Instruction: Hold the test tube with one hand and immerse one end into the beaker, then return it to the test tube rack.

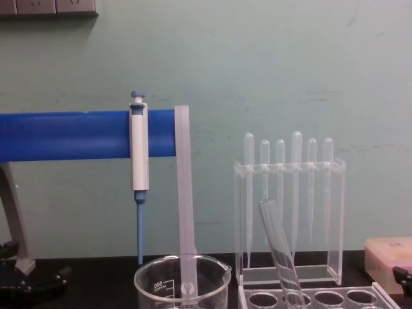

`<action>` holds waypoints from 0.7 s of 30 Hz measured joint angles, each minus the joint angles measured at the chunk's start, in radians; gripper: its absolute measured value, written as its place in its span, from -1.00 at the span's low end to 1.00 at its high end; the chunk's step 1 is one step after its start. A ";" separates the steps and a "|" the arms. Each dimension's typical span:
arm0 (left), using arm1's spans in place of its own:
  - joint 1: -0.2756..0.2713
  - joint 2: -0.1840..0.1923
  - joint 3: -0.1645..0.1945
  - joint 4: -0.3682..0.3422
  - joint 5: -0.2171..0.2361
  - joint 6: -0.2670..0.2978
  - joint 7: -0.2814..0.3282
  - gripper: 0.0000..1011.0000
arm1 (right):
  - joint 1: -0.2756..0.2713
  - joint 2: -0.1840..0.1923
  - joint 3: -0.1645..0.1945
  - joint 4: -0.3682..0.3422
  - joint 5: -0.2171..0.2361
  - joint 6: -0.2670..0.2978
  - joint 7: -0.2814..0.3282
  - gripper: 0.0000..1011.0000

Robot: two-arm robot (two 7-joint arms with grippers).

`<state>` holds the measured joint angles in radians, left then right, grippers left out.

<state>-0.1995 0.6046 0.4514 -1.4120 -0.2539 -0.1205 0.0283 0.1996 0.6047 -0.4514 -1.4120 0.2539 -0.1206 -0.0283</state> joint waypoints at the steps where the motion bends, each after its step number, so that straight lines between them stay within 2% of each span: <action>1: 0.000 0.000 0.000 0.000 0.000 0.000 0.000 0.98 | 0.000 0.000 0.000 0.000 0.000 0.000 0.000 0.98; 21: 0.000 0.000 0.000 0.000 0.000 0.000 0.000 0.98 | 0.000 0.000 0.000 0.000 0.000 0.000 0.000 0.98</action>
<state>-0.1995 0.6047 0.4514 -1.4120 -0.2539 -0.1205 0.0283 0.1996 0.6047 -0.4514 -1.4120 0.2539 -0.1206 -0.0283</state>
